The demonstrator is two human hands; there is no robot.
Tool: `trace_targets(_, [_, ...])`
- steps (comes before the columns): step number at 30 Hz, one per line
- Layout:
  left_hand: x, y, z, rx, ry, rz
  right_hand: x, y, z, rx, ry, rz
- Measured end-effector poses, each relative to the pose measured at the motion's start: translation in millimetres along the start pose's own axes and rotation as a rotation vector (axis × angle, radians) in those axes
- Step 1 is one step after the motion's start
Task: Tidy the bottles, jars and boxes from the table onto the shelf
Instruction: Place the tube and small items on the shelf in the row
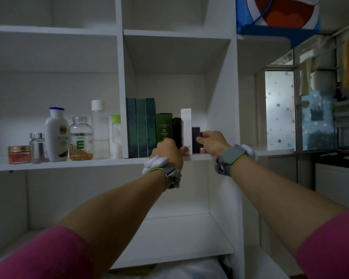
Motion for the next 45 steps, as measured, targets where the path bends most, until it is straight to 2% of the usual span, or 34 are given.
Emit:
trace_targets(20, [1.8, 5.0, -4.5, 0.020, 0.017, -0.019, 25.0, -23.8, -2.0, -0.113, -0.005, 0.008])
trace_targets(27, [-1.0, 5.3, -1.1, -0.023, 0.074, -0.062, 2.7, -11.7, 3.0, -0.056, -0.085, 0.003])
trace_targets(37, [-15.4, 17.8, 33.8, -0.070, 0.032, -0.083, -44.2, 19.2, 9.6, -0.104, -0.260, 0.055])
trace_targets(45, [-41.2, 51.6, 68.8, -0.122, 0.030, -0.066, -87.0, 36.1, -9.2, -0.154, -0.222, 0.049])
Point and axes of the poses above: each hand's wrist, its own x-axis towards the middle knuckle, its own z-axis out of the back of the hand, y = z × x, the point moved 4 cm from there along x, towards the middle knuckle, and after that the axes turned 8 degrees about x, right-handed, at the moved point
